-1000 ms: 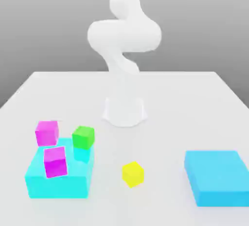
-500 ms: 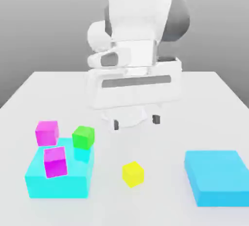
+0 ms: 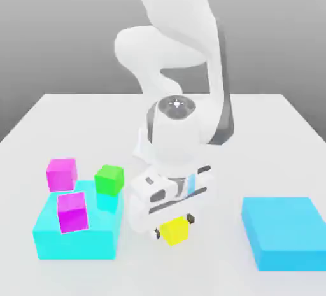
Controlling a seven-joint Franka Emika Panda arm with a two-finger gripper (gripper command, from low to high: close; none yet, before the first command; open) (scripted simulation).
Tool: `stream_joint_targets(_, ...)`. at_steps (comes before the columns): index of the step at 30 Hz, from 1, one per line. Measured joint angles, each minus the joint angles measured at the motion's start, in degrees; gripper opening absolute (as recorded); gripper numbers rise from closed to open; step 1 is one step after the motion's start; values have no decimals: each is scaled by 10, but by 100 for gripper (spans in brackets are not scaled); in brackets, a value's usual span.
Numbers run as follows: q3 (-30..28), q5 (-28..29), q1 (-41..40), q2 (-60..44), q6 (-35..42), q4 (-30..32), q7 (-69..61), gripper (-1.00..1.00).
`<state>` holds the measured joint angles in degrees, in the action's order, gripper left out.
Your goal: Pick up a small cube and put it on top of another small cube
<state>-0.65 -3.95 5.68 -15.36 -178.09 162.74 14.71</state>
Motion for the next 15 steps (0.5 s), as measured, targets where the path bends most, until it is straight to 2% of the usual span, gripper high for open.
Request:
stream_joint_targets(5,-2,4,1,12,10,2,3,-100)
stream_joint_targets(11,-20,35,11,129,104,25,25,-100)
stream_joint_targets(15,-50,49,-36,183,194,-12,40,-100)
